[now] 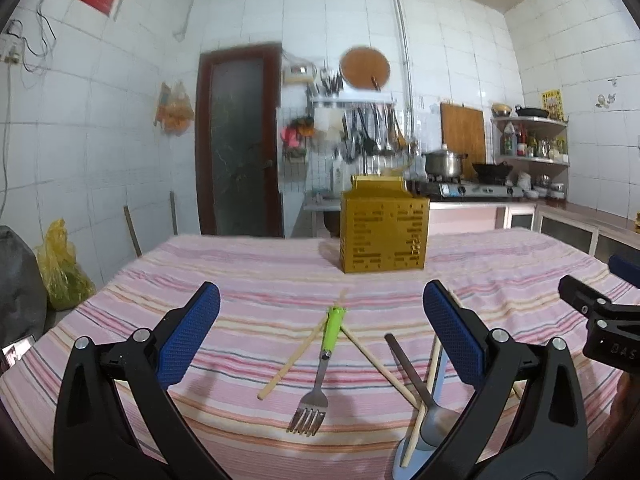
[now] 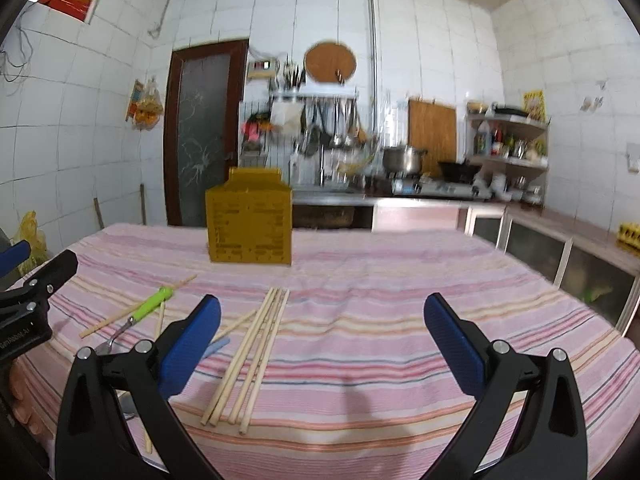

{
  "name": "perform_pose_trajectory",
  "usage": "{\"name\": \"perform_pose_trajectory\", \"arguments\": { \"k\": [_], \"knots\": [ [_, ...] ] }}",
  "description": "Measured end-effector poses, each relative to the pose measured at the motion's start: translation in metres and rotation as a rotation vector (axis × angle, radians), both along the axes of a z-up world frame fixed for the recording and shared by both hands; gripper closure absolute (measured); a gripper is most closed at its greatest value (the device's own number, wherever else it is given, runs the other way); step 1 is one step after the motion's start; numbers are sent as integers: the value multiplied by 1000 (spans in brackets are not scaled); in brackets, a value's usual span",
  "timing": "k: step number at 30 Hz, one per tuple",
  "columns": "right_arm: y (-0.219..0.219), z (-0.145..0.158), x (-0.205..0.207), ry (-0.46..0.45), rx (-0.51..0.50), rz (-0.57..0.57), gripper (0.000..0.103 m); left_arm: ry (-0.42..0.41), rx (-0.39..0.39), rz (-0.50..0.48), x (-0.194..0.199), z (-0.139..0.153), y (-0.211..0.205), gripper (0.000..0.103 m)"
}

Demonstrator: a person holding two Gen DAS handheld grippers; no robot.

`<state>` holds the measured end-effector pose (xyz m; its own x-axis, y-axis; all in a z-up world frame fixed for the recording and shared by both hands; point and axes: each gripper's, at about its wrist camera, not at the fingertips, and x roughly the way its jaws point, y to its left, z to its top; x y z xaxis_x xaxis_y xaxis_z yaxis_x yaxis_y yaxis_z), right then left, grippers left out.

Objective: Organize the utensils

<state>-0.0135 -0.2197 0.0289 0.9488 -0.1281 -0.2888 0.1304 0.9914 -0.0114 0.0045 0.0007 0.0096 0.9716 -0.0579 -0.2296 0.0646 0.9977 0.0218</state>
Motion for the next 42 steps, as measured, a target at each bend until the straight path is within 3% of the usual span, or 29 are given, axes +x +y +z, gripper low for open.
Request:
{"name": "perform_pose_trajectory", "arguments": {
  "k": [4,11,17,20,28,33,42],
  "knots": [
    [-3,-4,22,81,14,29,4,124,35,-50,26,0,1,5],
    [-4,8,76,188,25,-13,4,254,66,-42,88,17,11,5],
    [-5,9,122,274,30,-58,4,372,3,-67,151,25,25,5],
    [-4,2,149,341,41,-70,4,441,-27,-86,183,17,28,5],
    [-2,-36,197,458,38,-106,4,664,11,-116,258,-27,20,5],
    [-13,-58,201,505,61,-112,4,696,-8,-144,272,-43,16,5],
    [-12,-67,202,525,67,-94,4,715,90,-147,274,-67,5,5]
  ]
}}
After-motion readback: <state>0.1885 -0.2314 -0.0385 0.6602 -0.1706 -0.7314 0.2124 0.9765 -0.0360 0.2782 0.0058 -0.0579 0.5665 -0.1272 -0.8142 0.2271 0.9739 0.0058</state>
